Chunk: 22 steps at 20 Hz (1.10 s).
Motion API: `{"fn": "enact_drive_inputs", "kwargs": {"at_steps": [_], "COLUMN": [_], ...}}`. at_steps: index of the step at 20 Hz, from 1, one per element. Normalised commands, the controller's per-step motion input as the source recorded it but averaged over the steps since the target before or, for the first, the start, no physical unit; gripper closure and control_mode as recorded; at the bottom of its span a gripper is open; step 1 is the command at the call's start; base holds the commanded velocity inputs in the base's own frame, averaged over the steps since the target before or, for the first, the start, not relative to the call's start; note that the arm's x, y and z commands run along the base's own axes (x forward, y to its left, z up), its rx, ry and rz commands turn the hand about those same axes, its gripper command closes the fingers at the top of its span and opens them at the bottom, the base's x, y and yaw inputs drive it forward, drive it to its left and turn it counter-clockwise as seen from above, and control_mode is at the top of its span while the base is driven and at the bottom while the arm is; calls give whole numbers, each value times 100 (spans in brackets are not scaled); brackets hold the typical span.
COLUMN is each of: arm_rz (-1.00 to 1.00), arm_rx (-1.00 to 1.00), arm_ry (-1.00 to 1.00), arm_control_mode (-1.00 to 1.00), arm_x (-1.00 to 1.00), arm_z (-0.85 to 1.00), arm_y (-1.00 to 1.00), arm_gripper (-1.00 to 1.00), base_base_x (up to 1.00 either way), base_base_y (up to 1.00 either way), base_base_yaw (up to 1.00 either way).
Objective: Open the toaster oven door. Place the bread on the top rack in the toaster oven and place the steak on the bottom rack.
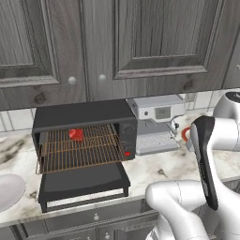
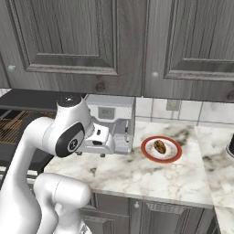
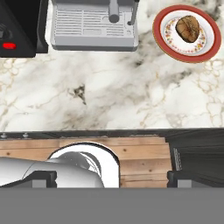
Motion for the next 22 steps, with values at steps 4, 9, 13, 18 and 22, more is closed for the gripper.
{"fn": "enact_drive_inputs", "kwargs": {"at_steps": [4, 9, 13, 18, 22], "arm_rz": [0, 0, -1, 0, 0], "arm_rx": [0, 0, 0, -2, 0], "arm_ry": [0, 0, 0, -1, -14], "arm_control_mode": [-100, -100, -100, -100, -100], "arm_x": [0, 0, -11, -23, -32], "arm_z": [0, 0, -4, -18, -15], "arm_y": [0, 0, 0, -6, -19], "arm_gripper": [-100, -100, -100, -100, -100], "base_base_x": [0, 0, 0, 0, 0], "base_base_y": [0, 0, 0, 0, 0], "base_base_yaw": [0, 0, 0, 0, 0]}}
